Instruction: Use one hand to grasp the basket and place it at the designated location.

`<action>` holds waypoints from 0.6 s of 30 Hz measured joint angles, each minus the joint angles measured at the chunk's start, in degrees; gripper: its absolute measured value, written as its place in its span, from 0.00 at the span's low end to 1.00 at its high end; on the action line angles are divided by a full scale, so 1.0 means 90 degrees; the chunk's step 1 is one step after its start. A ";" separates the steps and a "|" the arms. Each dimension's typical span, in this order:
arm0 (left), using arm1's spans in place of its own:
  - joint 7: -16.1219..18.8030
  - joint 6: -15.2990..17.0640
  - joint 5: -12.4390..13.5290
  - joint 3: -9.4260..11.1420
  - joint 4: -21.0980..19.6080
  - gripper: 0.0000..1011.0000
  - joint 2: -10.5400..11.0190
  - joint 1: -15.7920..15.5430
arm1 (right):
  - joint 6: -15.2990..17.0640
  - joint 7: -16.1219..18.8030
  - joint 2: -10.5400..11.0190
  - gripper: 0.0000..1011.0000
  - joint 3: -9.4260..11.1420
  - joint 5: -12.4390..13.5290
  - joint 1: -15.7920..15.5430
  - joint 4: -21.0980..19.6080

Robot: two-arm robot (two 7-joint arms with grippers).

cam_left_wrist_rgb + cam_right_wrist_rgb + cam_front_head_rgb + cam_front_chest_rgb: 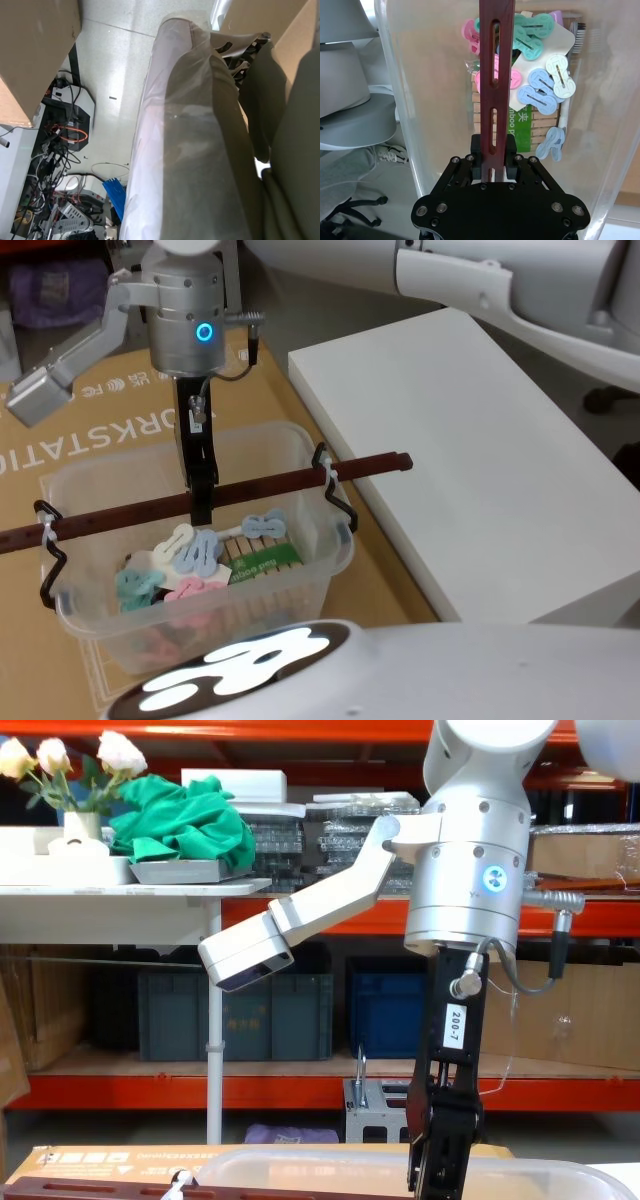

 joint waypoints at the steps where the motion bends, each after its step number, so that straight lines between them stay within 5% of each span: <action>1: 0.0000 0.0000 0.0000 0.0000 0.0000 0.00 0.0000 -0.0001 | 0.0000 0.0000 0.0000 0.24 0.0000 0.0000 0.0000 0.0000; 18: 0.0000 0.0000 0.0000 0.0000 0.0000 0.00 0.0000 0.0000 | -0.0004 -0.0003 0.0008 0.24 0.0000 0.0000 -0.0006 -0.0010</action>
